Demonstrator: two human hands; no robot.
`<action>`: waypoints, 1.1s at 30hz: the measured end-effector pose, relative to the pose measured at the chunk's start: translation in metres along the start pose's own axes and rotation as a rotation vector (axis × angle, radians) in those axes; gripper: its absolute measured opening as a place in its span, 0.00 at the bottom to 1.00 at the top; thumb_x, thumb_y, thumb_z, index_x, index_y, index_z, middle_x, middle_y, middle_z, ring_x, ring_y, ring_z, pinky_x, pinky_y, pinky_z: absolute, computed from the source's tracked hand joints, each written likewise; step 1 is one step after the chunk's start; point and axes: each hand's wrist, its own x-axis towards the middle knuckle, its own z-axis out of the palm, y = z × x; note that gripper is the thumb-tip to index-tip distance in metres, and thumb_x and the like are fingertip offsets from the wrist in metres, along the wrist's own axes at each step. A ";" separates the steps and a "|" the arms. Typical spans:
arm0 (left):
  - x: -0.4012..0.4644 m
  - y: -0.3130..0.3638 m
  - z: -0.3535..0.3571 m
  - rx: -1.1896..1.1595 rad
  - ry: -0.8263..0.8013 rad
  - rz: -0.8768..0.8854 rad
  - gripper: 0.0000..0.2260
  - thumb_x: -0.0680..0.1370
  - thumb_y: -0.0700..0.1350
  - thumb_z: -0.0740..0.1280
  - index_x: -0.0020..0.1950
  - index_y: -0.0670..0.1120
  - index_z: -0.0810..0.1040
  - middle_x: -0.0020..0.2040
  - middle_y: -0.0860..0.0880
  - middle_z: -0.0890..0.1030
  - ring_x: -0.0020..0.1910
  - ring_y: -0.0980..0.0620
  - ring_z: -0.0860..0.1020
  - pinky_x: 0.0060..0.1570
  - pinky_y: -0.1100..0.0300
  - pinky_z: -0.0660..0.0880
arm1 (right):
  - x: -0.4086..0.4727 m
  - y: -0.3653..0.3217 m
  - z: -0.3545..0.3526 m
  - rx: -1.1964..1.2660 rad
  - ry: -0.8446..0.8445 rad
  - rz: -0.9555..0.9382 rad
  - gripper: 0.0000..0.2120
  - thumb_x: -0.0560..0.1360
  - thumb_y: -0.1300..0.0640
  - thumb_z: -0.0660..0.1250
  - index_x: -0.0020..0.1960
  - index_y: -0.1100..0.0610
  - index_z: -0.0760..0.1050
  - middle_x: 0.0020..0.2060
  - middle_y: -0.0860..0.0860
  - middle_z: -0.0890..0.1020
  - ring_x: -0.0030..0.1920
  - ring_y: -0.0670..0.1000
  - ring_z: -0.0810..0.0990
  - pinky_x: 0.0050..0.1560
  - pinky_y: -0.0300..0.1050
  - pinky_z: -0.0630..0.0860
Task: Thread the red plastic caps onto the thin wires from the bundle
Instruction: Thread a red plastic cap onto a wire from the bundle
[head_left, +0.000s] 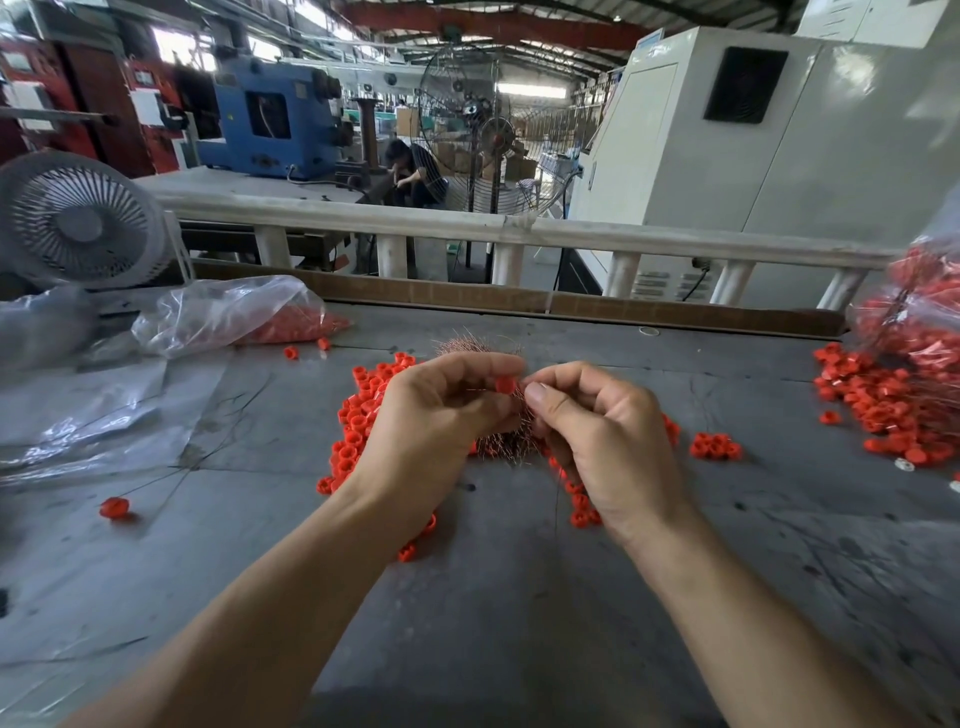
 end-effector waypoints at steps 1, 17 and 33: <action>0.000 0.000 0.000 -0.004 -0.005 0.001 0.13 0.76 0.31 0.72 0.56 0.46 0.86 0.49 0.43 0.87 0.50 0.46 0.86 0.52 0.59 0.81 | 0.000 0.000 0.001 -0.008 -0.002 -0.016 0.04 0.76 0.58 0.73 0.44 0.52 0.85 0.30 0.48 0.82 0.33 0.44 0.78 0.36 0.35 0.73; 0.000 -0.001 -0.001 -0.010 -0.015 0.011 0.12 0.78 0.33 0.70 0.56 0.46 0.86 0.50 0.40 0.86 0.50 0.45 0.86 0.50 0.58 0.81 | -0.003 -0.003 0.002 -0.145 0.006 -0.066 0.03 0.76 0.54 0.72 0.44 0.49 0.84 0.35 0.51 0.86 0.40 0.55 0.84 0.44 0.52 0.81; -0.002 0.002 0.000 0.105 0.015 0.037 0.12 0.77 0.33 0.72 0.56 0.47 0.85 0.47 0.46 0.86 0.45 0.54 0.84 0.45 0.62 0.81 | -0.005 -0.006 0.003 -0.193 0.012 -0.043 0.07 0.78 0.57 0.73 0.41 0.50 0.83 0.30 0.50 0.83 0.30 0.43 0.76 0.30 0.36 0.72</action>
